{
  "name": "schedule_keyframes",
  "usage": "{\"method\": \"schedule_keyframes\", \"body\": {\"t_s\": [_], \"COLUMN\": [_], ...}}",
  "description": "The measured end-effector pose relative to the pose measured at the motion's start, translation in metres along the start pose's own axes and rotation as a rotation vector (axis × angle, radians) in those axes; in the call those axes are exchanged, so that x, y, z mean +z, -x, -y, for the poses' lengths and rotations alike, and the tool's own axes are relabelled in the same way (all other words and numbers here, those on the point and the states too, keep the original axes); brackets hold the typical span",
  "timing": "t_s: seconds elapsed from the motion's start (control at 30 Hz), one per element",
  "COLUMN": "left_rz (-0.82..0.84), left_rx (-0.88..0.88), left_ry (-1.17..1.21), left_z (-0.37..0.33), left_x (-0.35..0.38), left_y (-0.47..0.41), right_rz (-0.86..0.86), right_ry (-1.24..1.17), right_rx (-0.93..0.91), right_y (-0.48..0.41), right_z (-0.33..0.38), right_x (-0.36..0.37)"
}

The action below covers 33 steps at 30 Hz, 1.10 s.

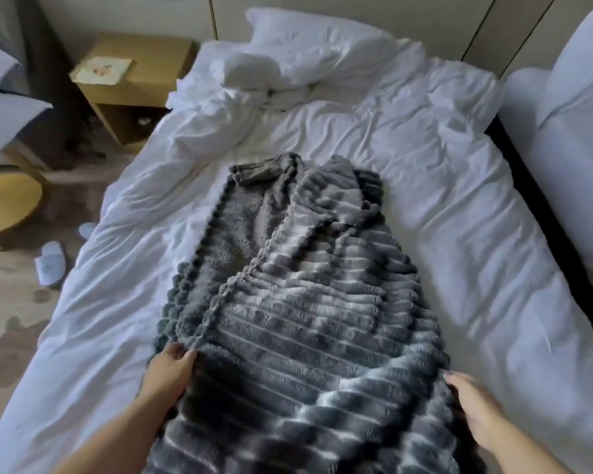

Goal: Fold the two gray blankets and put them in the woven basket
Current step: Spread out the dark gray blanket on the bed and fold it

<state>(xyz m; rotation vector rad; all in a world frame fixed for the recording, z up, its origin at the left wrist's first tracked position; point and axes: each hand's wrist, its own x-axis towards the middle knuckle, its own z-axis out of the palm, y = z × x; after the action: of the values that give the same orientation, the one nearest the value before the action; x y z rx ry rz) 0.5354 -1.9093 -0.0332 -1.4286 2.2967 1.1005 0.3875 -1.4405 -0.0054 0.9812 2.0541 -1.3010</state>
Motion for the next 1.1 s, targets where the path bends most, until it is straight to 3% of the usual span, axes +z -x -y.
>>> {"method": "schedule_keyframes", "body": {"t_s": [0.13,0.27,0.3,0.37,0.43,0.5,0.6,0.67,0.87,1.0,1.1], "left_rz": [-0.005,0.249,0.245,0.041,-0.209,-0.219,0.009,0.074,-0.084,-0.047,0.095], "left_rx": [-0.038,-0.083,-0.079,-0.075,-0.106,-0.191,-0.306,-0.274,-0.162,-0.291,-0.209], "left_ry": [0.022,-0.132,-0.128,0.058,0.215,0.186,0.159,0.113,-0.012,0.365,0.732], "left_z": [-0.016,-0.033,-0.038,-0.041,-0.035,-0.024,-0.012,-0.011,-0.014,-0.04,-0.101], "left_x": [0.014,0.016,0.012,-0.002,-0.016,-0.02,-0.004,0.007,0.011,-0.012,-0.056], "left_y": [-0.01,-0.014,-0.016,-0.024,-0.033,-0.04,-0.043,-0.042,-0.036,-0.025,-0.022], "right_rz": [0.003,0.102,0.095,0.018,-0.014,-0.065,-0.033,0.073,0.247,0.257,0.219], "right_ry": [0.023,0.266,0.253,0.085,-0.249,-0.416,-0.124,0.093,0.147,0.03,-0.206], "right_rx": [0.001,0.049,0.0,-0.145,-0.139,-0.065,0.062,0.111,0.067,0.048,0.011], "right_y": [-0.008,-0.009,-0.01,-0.008,-0.003,-0.012,-0.019,-0.017,0.001,0.029,0.046], "right_z": [0.029,0.044,0.05,0.064,0.075,0.071,0.046,0.023,0.008,0.047,0.133], "right_x": [0.03,0.053,0.056,0.058,0.054,0.051,0.053,0.057,0.079,0.077,0.056]}}
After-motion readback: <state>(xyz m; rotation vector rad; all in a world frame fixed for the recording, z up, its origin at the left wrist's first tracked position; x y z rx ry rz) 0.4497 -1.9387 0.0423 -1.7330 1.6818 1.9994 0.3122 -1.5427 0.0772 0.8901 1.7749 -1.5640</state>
